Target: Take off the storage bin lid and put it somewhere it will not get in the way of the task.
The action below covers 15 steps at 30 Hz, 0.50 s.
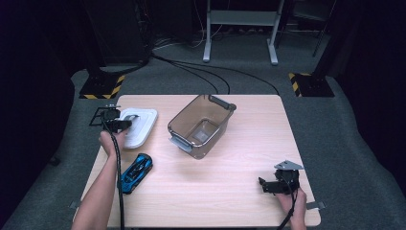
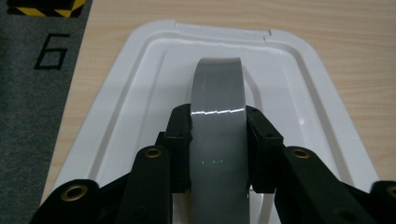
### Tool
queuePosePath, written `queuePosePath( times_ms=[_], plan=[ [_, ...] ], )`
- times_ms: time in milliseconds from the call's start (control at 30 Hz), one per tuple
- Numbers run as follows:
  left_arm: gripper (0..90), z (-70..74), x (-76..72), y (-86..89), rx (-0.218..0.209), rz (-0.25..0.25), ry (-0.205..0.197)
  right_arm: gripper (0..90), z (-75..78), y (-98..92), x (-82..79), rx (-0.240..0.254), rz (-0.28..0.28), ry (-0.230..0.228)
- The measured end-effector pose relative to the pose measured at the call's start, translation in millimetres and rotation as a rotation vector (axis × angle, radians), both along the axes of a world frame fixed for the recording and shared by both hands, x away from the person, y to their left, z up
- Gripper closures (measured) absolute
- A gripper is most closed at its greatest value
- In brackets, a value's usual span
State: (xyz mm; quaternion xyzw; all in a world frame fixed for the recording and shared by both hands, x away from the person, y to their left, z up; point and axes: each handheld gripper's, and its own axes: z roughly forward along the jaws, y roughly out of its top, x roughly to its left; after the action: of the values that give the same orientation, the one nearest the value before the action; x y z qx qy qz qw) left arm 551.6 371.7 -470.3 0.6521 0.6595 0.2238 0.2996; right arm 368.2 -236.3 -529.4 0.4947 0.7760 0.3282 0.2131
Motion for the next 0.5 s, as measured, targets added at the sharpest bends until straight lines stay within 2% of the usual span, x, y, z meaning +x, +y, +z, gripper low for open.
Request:
queuePosePath(
  times_ms=[67,133,167,200,367,400,433,500],
  plan=[
    [66.8,-2.2,-0.5,0.1,-0.011,0.014,-0.007,0.5,0.0,0.0,0.0,0.000,0.000,0.000],
    [66.8,-3.4,-0.6,1.1,0.000,0.001,-0.001,0.5,0.0,0.0,0.0,0.000,0.000,0.000],
    [66.9,-4.9,-0.5,-0.1,-0.013,0.013,-0.006,0.6,0.0,0.0,0.0,-0.001,0.000,0.000],
    [66.9,-5.5,-0.3,1.8,0.004,-0.003,-0.001,0.5,0.0,0.0,0.0,-0.001,0.000,0.000],
    [66.8,-9.4,3.1,1.3,0.008,0.005,0.013,0.5,0.0,0.0,-0.1,-0.001,-0.001,0.000],
    [66.8,-11.4,3.8,-0.3,-0.003,0.014,0.011,0.6,0.0,0.0,-0.1,-0.001,0.000,0.000],
    [66.8,-11.8,4.4,0.6,0.009,0.003,0.024,0.6,0.0,0.0,-0.1,-0.001,0.000,0.000],
    [66.7,-15.9,5.1,-1.0,-0.001,0.010,0.027,0.5,0.0,0.0,-0.2,-0.001,-0.001,0.000]
  ],
)
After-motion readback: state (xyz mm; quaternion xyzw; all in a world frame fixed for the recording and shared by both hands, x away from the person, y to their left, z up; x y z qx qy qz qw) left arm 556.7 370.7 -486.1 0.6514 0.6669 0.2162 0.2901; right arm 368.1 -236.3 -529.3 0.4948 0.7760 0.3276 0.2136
